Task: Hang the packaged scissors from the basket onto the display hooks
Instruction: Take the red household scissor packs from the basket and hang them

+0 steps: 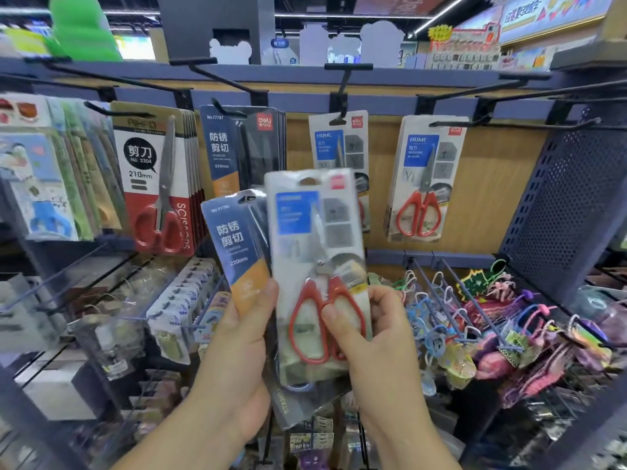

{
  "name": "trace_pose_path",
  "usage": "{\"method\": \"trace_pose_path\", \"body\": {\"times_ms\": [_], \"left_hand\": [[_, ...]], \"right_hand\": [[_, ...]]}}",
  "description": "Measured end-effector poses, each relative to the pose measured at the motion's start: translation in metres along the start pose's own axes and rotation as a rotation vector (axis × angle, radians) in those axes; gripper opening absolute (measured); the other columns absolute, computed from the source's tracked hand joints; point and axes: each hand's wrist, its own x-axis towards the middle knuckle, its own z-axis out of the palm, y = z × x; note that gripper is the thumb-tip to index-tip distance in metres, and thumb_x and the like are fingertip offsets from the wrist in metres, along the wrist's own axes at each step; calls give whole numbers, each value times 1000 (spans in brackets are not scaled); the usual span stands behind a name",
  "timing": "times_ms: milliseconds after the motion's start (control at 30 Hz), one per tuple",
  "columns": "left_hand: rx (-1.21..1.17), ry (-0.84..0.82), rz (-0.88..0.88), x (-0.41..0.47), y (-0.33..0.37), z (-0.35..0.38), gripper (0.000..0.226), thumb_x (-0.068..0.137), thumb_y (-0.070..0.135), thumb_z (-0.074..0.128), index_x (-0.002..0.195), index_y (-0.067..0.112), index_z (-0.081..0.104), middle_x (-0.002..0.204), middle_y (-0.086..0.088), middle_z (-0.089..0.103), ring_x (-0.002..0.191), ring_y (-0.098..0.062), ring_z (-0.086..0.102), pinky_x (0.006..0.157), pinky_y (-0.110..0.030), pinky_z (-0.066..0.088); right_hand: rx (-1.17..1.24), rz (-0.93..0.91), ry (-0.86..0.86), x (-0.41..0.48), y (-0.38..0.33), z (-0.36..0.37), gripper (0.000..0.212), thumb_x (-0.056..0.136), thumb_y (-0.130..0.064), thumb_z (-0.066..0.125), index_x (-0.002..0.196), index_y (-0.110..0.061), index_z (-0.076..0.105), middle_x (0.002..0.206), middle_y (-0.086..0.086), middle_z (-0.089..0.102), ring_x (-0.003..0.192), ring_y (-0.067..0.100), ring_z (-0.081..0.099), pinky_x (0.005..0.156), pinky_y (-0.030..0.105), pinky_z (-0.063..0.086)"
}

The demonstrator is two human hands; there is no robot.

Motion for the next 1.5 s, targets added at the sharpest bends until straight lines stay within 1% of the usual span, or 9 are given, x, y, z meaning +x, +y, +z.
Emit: {"method": "trace_pose_path", "body": {"times_ms": [133, 333, 500, 633, 800, 933, 1033, 1200, 1500], "left_hand": [[-21, 12, -14, 0, -1, 1, 25, 103, 25, 57, 122, 25, 73, 113, -6, 80, 99, -27, 79, 80, -43, 62], [88, 12, 119, 5, 2, 2, 26, 105, 17, 53, 126, 19, 68, 113, -8, 80, 97, -23, 79, 69, -31, 64], [161, 104, 222, 13, 9, -9, 25, 106, 19, 54, 124, 28, 69, 113, 3, 81, 102, -18, 78, 71, -25, 61], [172, 143, 251, 18, 14, -17, 23, 106, 22, 55, 123, 31, 68, 113, 4, 81, 99, -16, 78, 69, -26, 62], [208, 157, 297, 22, 22, -23, 26, 106, 23, 55, 129, 29, 67, 119, 3, 79, 110, -21, 76, 95, -43, 56], [217, 174, 324, 24, 28, -26, 21, 105, 21, 57, 121, 29, 68, 115, 2, 80, 105, -21, 77, 86, -40, 61], [222, 174, 338, 25, 31, -29, 20, 104, 21, 58, 119, 27, 69, 115, 0, 80, 106, -25, 76, 93, -45, 57], [240, 128, 324, 24, 33, -30, 31, 95, 29, 62, 124, 27, 68, 117, -1, 79, 108, -26, 76, 94, -44, 55], [215, 60, 273, 25, 38, -25, 29, 94, 29, 60, 120, 30, 72, 115, 4, 80, 103, -17, 78, 85, -39, 55]], "right_hand": [[165, 23, 21, 7, -6, -3, 28, 82, -31, 85, 100, -30, 64, 109, 9, 76, 109, 38, 71, 97, 63, 56], [102, -29, -67, 11, -16, -7, 27, 84, -24, 84, 104, -22, 66, 104, 9, 78, 99, 32, 75, 92, 60, 59], [65, -175, -119, 20, -35, -10, 21, 81, -21, 76, 96, -32, 67, 103, 1, 78, 97, 18, 76, 77, 32, 62], [-26, -257, -82, 31, -44, -7, 23, 91, -13, 74, 103, -29, 62, 99, -8, 77, 94, 10, 75, 77, 25, 60], [-84, -242, -22, 44, -34, -5, 19, 94, -20, 74, 104, -32, 63, 103, -7, 76, 98, 14, 73, 84, 31, 59], [-214, -194, -35, 65, -30, -1, 14, 97, -29, 72, 102, -25, 59, 95, -15, 71, 87, -5, 66, 75, 15, 52], [-403, -117, -40, 93, -24, 4, 25, 99, -43, 66, 98, -22, 52, 85, -12, 63, 78, -2, 59, 68, 26, 45], [-526, 33, -67, 142, -14, 16, 39, 101, -51, 58, 117, -17, 47, 114, -1, 64, 106, 23, 61, 86, 39, 48], [-684, 61, 74, 159, -4, 12, 65, 98, -59, 58, 145, -18, 44, 145, 7, 51, 128, 28, 53, 105, 44, 46]]}}
